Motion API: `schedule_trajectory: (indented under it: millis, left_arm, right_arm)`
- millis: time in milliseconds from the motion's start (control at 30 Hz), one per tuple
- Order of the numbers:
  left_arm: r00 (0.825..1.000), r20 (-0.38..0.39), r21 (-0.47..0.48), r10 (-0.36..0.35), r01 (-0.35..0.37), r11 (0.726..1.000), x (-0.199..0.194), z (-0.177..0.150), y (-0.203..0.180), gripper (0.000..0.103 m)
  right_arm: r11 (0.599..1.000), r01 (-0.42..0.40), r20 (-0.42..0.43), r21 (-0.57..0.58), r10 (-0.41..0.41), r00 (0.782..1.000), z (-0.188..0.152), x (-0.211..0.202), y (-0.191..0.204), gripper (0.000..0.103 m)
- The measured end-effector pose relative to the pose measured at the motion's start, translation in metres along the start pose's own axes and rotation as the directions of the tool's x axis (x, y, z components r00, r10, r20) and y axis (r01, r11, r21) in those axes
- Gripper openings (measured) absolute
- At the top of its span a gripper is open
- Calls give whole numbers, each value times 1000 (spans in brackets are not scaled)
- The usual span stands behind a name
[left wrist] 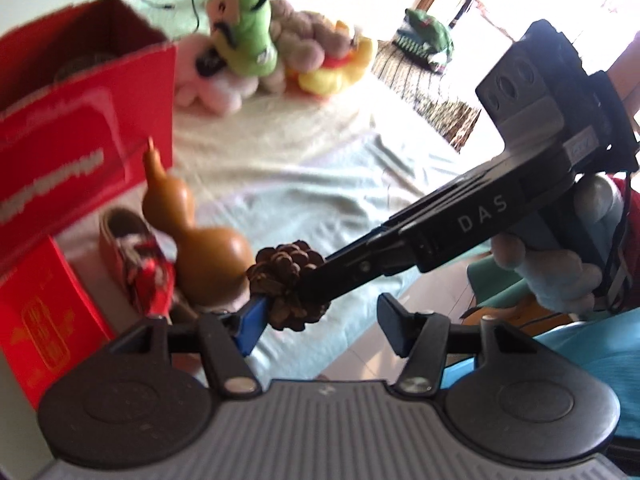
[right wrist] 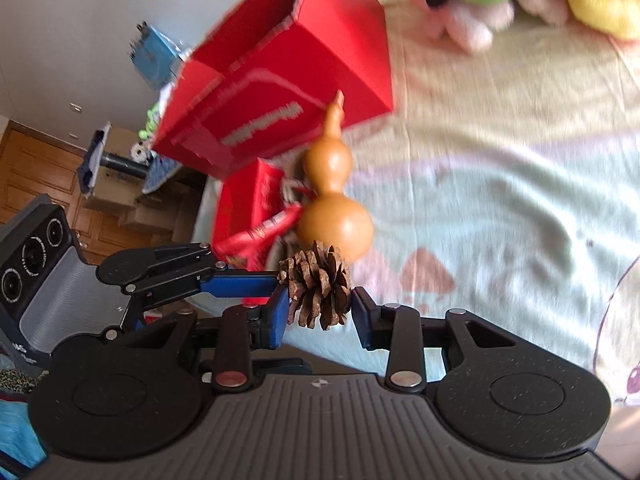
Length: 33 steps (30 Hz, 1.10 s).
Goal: Organize objects
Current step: 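Carry the pine cone over the red box and lower it inside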
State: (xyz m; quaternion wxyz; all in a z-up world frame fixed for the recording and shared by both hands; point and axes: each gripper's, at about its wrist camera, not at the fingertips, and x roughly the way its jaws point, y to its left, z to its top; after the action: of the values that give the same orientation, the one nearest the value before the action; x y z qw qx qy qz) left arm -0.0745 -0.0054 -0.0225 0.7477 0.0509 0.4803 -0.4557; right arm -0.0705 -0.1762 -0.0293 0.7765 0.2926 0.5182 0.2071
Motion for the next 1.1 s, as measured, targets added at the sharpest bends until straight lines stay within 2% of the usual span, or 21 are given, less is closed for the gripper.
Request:
schedule_trajectory:
  millis: [100, 267, 467, 667, 767, 833, 1100]
  left_arm:
    - [999, 36, 12, 3, -3, 1000, -11, 11, 1, 59]
    - [990, 131, 32, 44, -48, 998, -34, 33, 6, 59]
    - [966, 237, -13, 100, -100, 995, -57, 61, 30, 59]
    - [938, 305, -22, 166, -168, 986, -73, 89, 56, 59]
    - [927, 328, -43, 183, -179, 983, -76, 100, 72, 59]
    - [926, 328, -64, 184, -173, 983, -72, 106, 84, 59]
    - [948, 275, -113, 160, -133, 985, -38, 117, 123, 59]
  right_arm:
    - [1000, -11, 41, -23, 12, 999, 11, -6, 9, 37]
    - [996, -32, 120, -82, 42, 992, 39, -10, 26, 37]
    - [985, -12, 196, -174, 47, 980, 77, 1, 51, 37]
    - [975, 3, 246, -224, 53, 968, 118, 13, 62, 37]
    - [970, 43, 266, -241, 24, 964, 132, 24, 64, 37]
    - [968, 75, 269, -238, -8, 963, 138, 34, 64, 37]
    - [946, 202, 276, -253, -129, 952, 151, 58, 62, 37]
